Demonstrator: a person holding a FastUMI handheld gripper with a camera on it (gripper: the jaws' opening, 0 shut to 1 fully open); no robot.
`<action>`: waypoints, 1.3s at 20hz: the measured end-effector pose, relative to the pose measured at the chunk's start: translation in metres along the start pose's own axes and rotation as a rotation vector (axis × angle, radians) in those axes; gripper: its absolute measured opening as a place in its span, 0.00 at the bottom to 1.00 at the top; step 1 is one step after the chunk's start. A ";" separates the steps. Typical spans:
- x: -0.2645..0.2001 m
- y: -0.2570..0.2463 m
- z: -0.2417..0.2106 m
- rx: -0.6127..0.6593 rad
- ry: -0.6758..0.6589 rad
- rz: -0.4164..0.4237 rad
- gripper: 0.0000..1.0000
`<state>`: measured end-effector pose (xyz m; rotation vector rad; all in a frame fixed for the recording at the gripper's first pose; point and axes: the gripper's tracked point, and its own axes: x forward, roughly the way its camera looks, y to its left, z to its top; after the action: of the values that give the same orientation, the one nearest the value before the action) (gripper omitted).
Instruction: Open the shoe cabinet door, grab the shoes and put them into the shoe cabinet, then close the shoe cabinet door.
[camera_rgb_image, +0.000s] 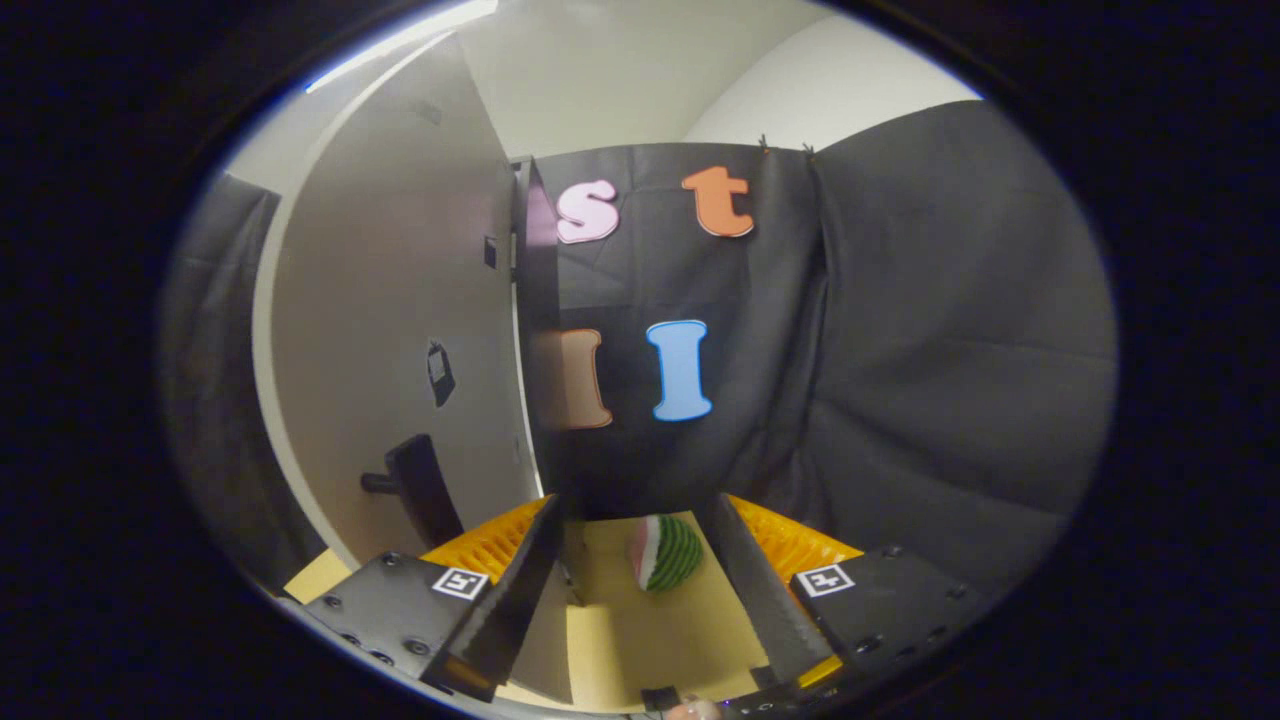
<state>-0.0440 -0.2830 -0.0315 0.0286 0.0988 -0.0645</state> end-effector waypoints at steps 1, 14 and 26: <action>0.002 0.005 0.001 -0.002 -0.004 0.016 0.96; -0.014 0.084 -0.002 -0.013 -0.031 -0.007 0.94; 0.040 0.292 -0.024 0.038 -0.019 0.124 0.94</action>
<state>0.0127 0.0062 -0.0517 0.0717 0.0772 0.0577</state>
